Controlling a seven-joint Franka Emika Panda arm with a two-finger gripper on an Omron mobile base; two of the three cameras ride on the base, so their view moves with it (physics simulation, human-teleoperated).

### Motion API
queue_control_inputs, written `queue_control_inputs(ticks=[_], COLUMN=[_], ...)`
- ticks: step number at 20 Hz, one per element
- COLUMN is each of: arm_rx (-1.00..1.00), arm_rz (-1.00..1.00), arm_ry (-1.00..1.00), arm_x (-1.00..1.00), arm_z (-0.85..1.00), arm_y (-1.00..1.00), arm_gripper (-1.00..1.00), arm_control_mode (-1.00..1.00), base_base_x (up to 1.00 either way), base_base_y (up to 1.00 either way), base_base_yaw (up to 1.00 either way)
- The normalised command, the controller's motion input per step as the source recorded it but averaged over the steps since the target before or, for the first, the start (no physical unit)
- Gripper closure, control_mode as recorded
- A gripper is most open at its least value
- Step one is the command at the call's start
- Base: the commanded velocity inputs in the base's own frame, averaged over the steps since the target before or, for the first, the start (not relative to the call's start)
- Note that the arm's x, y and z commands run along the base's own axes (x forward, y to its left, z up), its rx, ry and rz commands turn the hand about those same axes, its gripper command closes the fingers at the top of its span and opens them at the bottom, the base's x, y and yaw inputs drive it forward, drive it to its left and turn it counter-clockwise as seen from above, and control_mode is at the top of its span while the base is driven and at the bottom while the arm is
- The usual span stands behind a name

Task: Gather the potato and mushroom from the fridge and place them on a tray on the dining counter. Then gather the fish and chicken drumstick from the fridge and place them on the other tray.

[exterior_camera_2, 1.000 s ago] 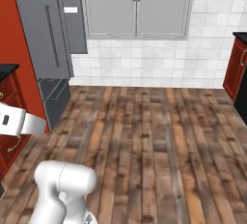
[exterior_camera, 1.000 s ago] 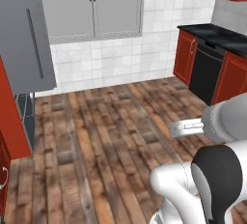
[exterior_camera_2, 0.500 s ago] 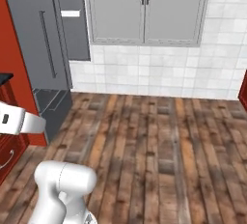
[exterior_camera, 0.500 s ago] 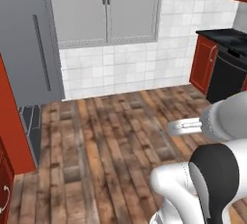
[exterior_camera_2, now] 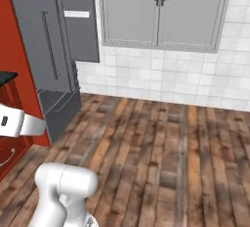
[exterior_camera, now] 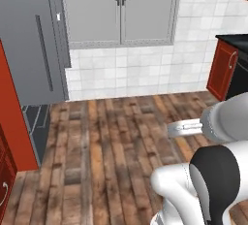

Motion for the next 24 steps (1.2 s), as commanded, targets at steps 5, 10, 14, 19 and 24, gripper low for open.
queue_control_inputs(ticks=[5,10,14,19,24], arm_rx=[0.0,0.0,0.0,0.0,0.0], arm_rz=[0.0,0.0,0.0,0.0,0.0], arm_ry=[0.0,0.0,0.0,0.0,0.0], arm_x=[0.0,0.0,0.0,0.0,0.0], arm_z=[0.0,0.0,0.0,0.0,0.0], arm_y=[0.0,0.0,0.0,0.0,0.0], arm_gripper=[-1.0,-1.0,-1.0,-1.0,-1.0], arm_control_mode=[1.0,1.0,1.0,1.0,1.0], base_base_x=[0.69,0.79,0.78,0.73,0.7], base_base_y=[-0.6,-0.6,-0.61,-0.64,-0.65], base_base_yaw=[0.3,0.32,0.32,0.32,0.32])
